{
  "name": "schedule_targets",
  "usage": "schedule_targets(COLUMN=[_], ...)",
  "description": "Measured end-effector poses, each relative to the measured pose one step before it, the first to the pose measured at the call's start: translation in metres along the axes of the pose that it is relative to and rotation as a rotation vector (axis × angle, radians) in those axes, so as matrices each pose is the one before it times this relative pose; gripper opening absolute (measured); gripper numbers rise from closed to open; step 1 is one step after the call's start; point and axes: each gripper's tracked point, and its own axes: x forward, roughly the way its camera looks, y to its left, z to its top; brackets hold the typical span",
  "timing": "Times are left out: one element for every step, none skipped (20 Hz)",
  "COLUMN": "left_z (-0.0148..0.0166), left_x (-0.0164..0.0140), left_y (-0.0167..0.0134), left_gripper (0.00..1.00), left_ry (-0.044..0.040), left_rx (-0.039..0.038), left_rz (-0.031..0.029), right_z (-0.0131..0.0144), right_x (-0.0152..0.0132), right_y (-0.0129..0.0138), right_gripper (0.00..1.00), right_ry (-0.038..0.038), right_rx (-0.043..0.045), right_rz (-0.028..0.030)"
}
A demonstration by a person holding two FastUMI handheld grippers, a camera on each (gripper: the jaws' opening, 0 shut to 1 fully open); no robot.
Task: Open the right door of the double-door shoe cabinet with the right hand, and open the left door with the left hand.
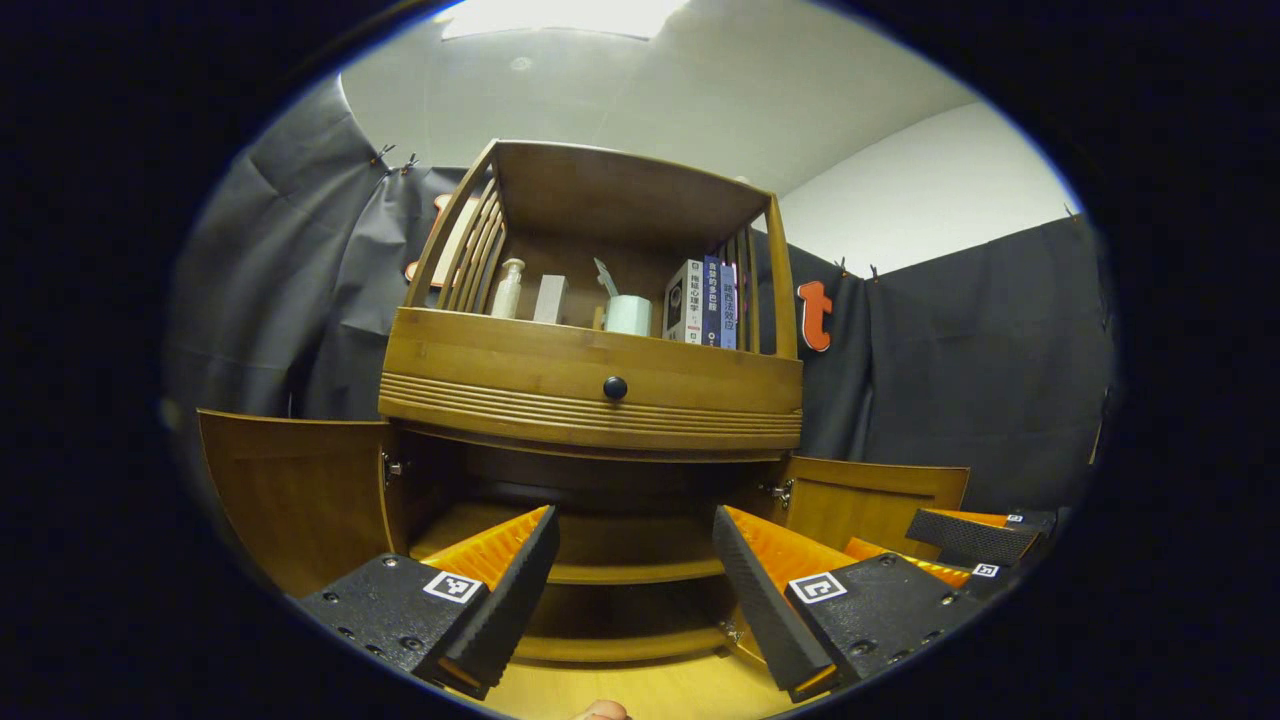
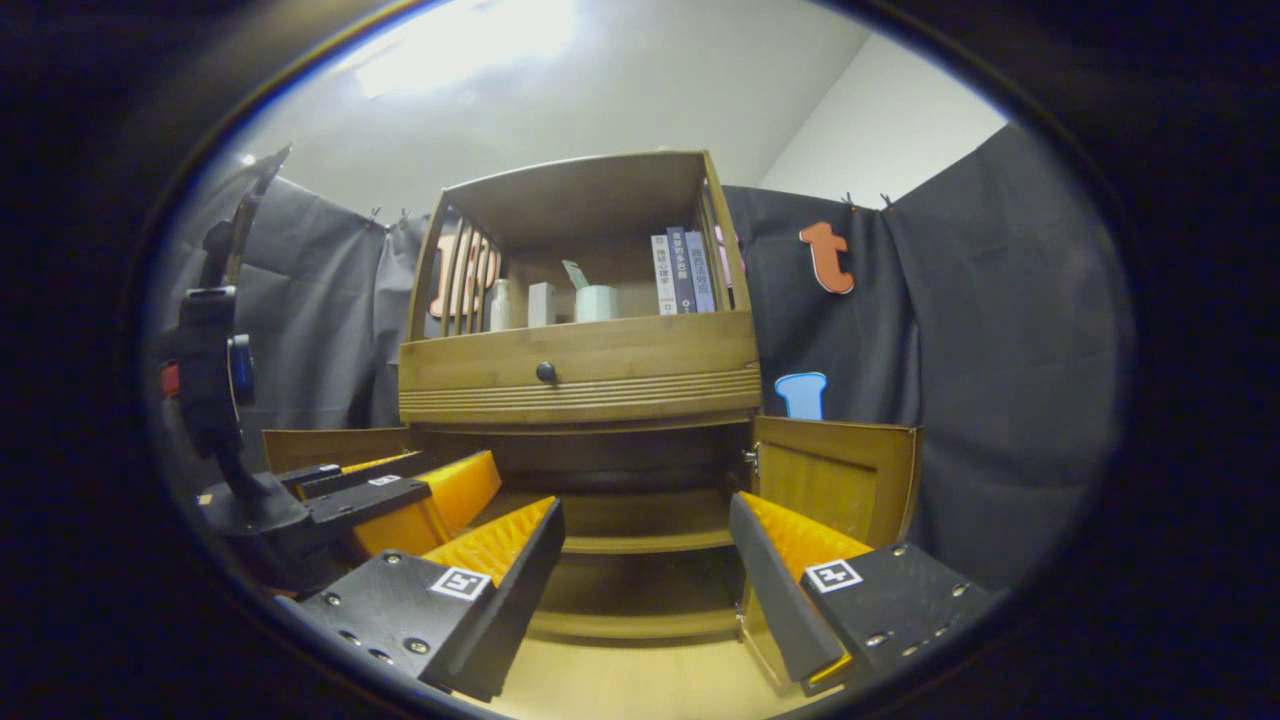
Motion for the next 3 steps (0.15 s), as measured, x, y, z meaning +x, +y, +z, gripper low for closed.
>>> schedule_targets(left_z=[-0.00097, 0.00024, -0.00133], left_x=[-0.0009, -0.00009, -0.00063], left_y=[0.00351, 0.00374, 0.00248], left_gripper=[0.95, 0.95, 0.96], left_ry=[0.00242, 0.00141, 0.00264], left_rx=[0.00061, 0.00239, 0.004], left_rz=[-0.0027, -0.00334, -0.00349], right_z=[-0.00069, -0.00146, -0.00029], right_x=[0.00088, 0.00081, -0.00055], right_y=[0.00209, 0.00252, 0.00325], right_gripper=[0.99, 0.99, 0.99], right_ry=[-0.00051, -0.00032, 0.00009], right_rx=[-0.00016, 0.00023, -0.0006], right_rz=[-0.00548, -0.00489, -0.00531])
